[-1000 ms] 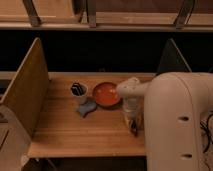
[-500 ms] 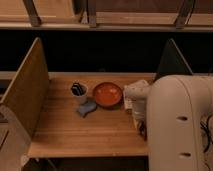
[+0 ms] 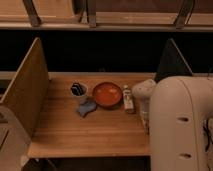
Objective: Drag the pepper across the table
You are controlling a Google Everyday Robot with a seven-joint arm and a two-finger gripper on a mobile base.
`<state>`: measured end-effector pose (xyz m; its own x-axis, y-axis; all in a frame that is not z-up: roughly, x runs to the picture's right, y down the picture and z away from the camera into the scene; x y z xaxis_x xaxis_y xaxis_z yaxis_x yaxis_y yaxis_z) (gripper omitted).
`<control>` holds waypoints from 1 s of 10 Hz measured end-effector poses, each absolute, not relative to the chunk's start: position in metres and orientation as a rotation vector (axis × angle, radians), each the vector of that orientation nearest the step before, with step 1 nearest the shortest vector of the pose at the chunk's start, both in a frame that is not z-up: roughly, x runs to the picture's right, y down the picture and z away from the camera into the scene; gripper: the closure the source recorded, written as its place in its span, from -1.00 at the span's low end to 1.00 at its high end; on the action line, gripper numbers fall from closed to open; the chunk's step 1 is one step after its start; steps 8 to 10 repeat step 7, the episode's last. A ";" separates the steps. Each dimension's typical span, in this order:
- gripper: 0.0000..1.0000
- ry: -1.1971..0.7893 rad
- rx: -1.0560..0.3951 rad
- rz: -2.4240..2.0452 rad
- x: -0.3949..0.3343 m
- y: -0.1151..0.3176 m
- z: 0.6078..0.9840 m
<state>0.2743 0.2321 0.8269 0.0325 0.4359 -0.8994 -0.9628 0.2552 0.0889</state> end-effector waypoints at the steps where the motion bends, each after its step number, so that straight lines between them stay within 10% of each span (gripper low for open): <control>1: 0.95 1.011 -0.672 1.211 0.274 0.232 0.827; 7: -0.21 1.010 -0.674 1.209 0.271 0.232 0.827; 10: -0.21 1.010 -0.674 1.209 0.271 0.232 0.827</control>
